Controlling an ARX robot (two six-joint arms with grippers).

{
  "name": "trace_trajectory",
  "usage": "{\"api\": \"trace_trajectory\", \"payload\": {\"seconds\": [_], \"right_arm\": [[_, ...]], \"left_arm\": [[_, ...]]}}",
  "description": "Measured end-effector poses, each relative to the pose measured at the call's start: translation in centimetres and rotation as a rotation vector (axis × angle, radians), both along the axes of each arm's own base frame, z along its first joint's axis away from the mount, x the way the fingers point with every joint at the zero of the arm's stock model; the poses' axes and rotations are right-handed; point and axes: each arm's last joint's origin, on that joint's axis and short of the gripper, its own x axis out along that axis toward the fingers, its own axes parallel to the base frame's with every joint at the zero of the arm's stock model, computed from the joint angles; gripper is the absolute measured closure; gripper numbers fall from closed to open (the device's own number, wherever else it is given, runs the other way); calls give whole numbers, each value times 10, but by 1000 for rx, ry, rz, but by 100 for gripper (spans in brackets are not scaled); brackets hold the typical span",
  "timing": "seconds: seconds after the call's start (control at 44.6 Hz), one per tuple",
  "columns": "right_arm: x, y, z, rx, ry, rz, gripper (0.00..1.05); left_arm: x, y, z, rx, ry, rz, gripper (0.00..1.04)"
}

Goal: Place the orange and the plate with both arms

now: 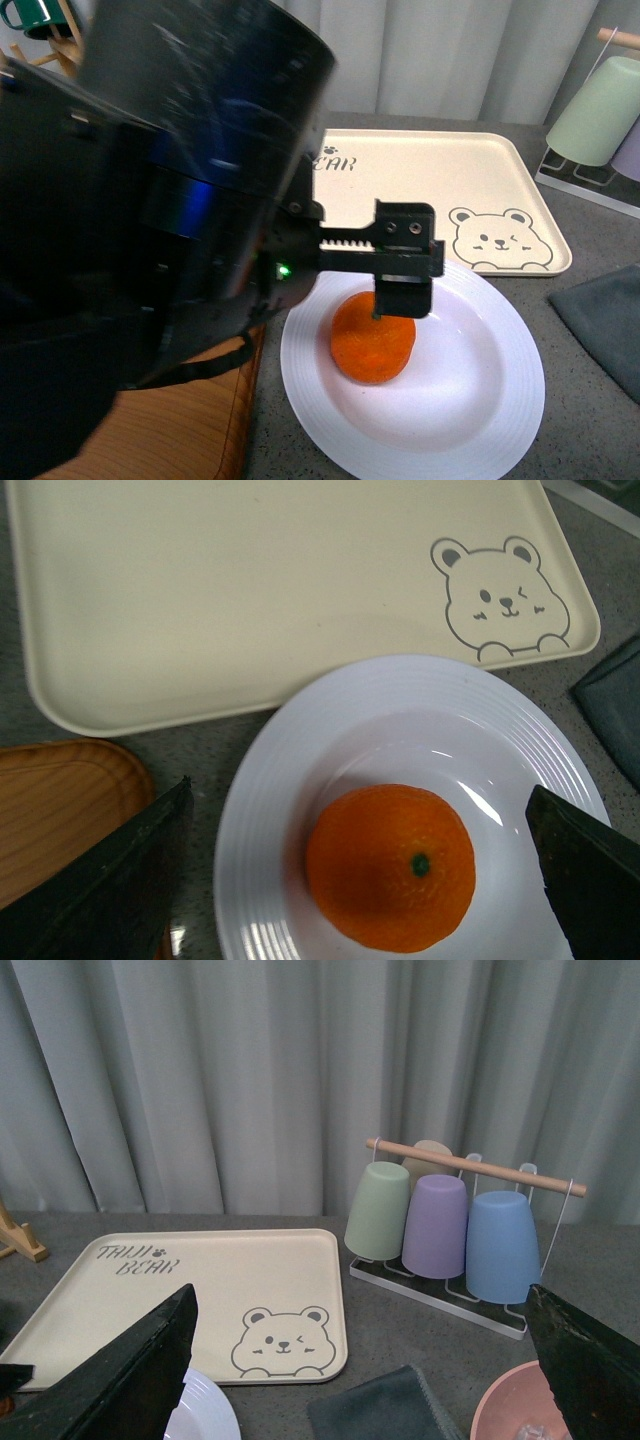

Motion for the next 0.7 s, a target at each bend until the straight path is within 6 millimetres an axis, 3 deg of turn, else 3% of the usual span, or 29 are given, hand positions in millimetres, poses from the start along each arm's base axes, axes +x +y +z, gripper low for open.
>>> {"api": "trace_trajectory", "payload": {"seconds": [0.202,0.426,0.606,0.695], "right_arm": [[0,0,0,0,0,0,9],[0,0,0,0,0,0,9],[0,0,0,0,0,0,9],[0,0,0,0,0,0,9]], "left_arm": [[-20,55,20,22,-58,119,6],[-61,108,37,31,-86,245,6],[-77,122,51,3,-135,283,6],[-78,126,45,57,-302,342,17]]}}
